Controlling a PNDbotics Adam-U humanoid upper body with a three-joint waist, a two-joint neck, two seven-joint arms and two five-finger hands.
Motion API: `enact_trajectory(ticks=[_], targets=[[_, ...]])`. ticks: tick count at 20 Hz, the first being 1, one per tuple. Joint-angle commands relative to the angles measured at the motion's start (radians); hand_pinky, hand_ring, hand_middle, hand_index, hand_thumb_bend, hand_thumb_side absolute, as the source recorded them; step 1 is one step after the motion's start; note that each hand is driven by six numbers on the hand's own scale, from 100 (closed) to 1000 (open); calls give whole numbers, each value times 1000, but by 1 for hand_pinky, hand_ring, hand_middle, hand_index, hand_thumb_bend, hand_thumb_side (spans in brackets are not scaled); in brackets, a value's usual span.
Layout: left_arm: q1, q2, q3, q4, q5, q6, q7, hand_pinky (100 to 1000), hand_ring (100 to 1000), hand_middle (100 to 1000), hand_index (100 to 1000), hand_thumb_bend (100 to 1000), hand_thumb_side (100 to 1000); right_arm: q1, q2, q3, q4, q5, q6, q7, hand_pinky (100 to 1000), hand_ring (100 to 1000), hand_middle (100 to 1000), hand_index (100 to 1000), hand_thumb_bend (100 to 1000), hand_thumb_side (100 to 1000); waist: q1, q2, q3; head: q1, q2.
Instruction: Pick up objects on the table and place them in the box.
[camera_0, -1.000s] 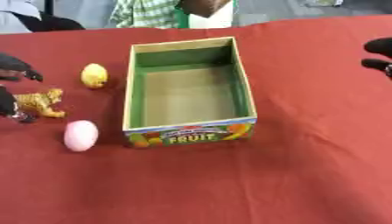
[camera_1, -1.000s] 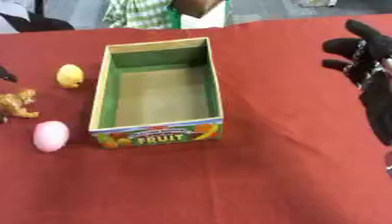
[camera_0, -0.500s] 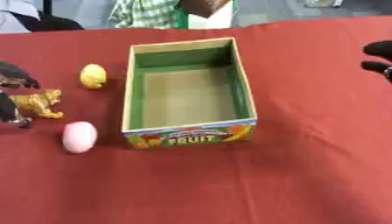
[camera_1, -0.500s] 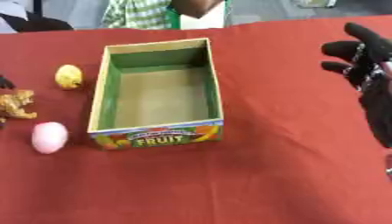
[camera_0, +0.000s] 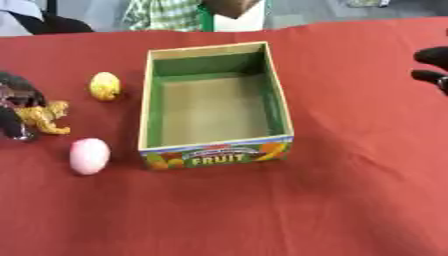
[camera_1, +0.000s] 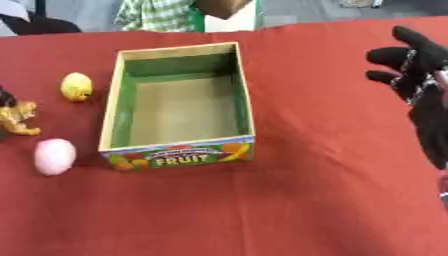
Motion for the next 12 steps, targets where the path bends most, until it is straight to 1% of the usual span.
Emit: enact_trajectory(ticks=[1, 2, 3, 4, 5, 6, 7, 8, 12], targets=[[-22, 21, 20, -34, -3, 31, -1, 500, 716, 660, 782, 100, 279, -7, -12, -8, -15, 4, -2, 2, 836, 876, 744, 964, 100, 1000, -1, -17, -1, -6, -7], [-21, 20, 20, -41, -5, 43, -1, 474, 699, 648, 750, 100, 262, -7, -11, -8, -15, 3, -2, 2, 837, 877, 744, 964, 100, 1000, -1, -17, -1, -6, -7], [-20, 20, 19, -45, -9, 53, -1, 467, 690, 638, 739, 100, 257, -7, -10, -8, -15, 3, -2, 3, 837, 877, 744, 964, 100, 1000, -1, -17, -1, -6, -7], [-19, 18, 19, -46, -11, 60, -1, 426, 649, 601, 689, 100, 221, -7, -10, -8, -15, 3, -2, 3, 837, 877, 743, 964, 100, 1000, -1, -18, -1, -6, -8], [-19, 18, 20, -50, -13, 68, -1, 412, 637, 589, 670, 100, 209, -7, -10, -8, -15, 3, -2, 3, 837, 877, 743, 964, 100, 1000, -1, -18, -1, -6, -8], [-19, 18, 20, -57, -18, 77, -1, 376, 613, 560, 614, 100, 191, -6, -9, -9, -15, 2, -2, 3, 837, 877, 743, 964, 100, 1000, -1, -19, -2, -7, -7], [-19, 19, 22, -69, -25, 86, -1, 361, 600, 547, 593, 100, 208, -6, -9, -9, -15, 2, -2, 2, 837, 877, 743, 964, 100, 1000, -1, -19, -2, -7, -7], [-19, 20, 24, -82, -30, 96, -1, 336, 576, 520, 554, 100, 243, -5, -9, -10, -15, 2, -2, 2, 837, 877, 743, 965, 100, 1000, -1, -20, -2, -8, -6], [-16, 27, 42, -142, -18, 143, -1, 284, 516, 458, 484, 100, 333, -4, -8, -11, -15, 1, -1, 1, 837, 877, 741, 965, 100, 1000, -1, -23, -1, -12, -4]])
